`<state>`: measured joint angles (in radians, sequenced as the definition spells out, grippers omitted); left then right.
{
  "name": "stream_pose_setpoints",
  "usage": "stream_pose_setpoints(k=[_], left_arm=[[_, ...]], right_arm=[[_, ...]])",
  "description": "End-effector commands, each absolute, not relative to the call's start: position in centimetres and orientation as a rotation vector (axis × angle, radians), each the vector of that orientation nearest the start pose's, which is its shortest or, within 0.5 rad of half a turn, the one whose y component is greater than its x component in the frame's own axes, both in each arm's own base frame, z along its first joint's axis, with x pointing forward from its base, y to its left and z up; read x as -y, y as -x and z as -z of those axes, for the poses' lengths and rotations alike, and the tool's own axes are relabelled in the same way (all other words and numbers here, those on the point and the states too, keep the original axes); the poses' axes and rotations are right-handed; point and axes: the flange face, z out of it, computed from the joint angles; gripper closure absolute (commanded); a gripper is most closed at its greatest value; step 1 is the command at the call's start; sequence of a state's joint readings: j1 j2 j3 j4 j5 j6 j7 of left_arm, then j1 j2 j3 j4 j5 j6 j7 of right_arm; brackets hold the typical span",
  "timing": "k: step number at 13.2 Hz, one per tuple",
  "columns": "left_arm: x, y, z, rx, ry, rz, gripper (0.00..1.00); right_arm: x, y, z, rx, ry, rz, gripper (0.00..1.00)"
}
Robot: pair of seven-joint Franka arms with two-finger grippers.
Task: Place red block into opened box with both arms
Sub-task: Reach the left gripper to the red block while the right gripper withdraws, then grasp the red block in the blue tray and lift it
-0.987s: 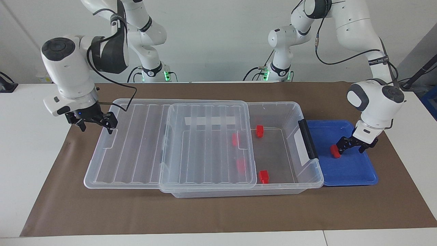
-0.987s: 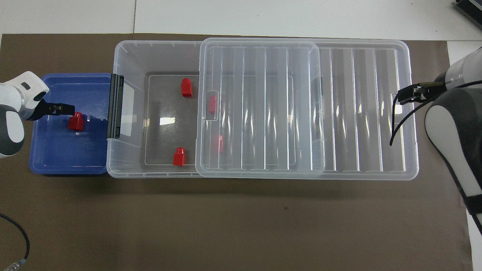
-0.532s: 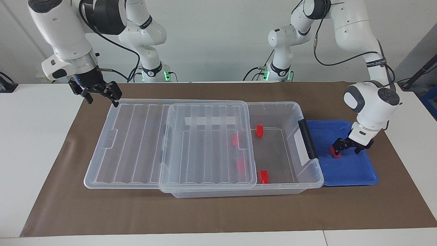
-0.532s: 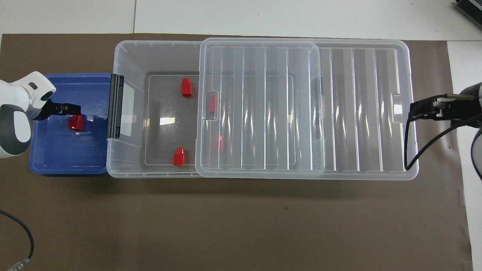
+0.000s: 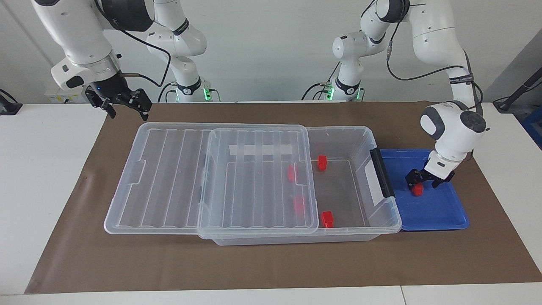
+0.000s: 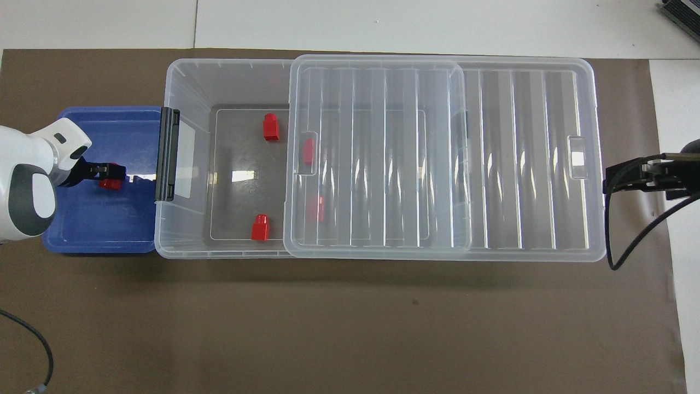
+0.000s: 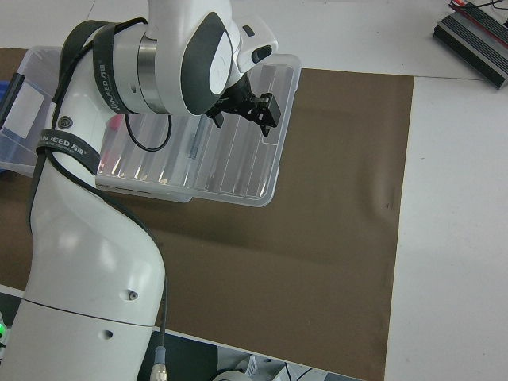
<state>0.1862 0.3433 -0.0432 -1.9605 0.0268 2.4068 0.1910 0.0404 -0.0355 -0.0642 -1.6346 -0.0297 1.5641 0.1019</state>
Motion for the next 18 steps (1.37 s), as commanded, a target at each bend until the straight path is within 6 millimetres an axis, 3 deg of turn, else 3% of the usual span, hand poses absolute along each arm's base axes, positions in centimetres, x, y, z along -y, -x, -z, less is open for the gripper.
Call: stream_pose_setpoints(k=[1, 3, 7, 9, 11, 15, 18], left_arm=[[-7.7, -60.9, -31.5, -0.07, 3.118, 0.192, 0.12], [-7.0, -61.0, -31.6, -0.012, 3.121, 0.198, 0.49], [-6.9, -61.1, -31.7, -0.017, 3.122, 0.196, 0.96], [-6.9, -61.4, -32.0, -0.017, 3.122, 0.193, 1.0], [-6.7, -62.6, -34.3, -0.022, 3.126, 0.168, 1.0], [-4.0, -65.2, -42.1, -0.003, 3.139, 0.09, 1.0], [-0.1, -66.0, -48.1, 0.157, 3.199, 0.029, 1.0]], right_arm=[[2.4, -53.8, -61.9, -0.169, 3.151, -0.06, 0.0], [2.5, -53.8, -62.6, -0.198, 3.099, -0.065, 0.0], [1.8, -53.8, -62.5, -0.147, 3.17, -0.062, 0.0], [1.8, -53.8, -62.5, -0.147, 3.17, -0.06, 0.0], [1.8, -54.0, -62.5, -0.142, 3.17, -0.041, 0.0], [1.7, -54.1, -62.5, -0.134, 3.171, -0.031, 0.0], [1.6, -54.1, -62.4, -0.136, 3.169, -0.028, 0.0]])
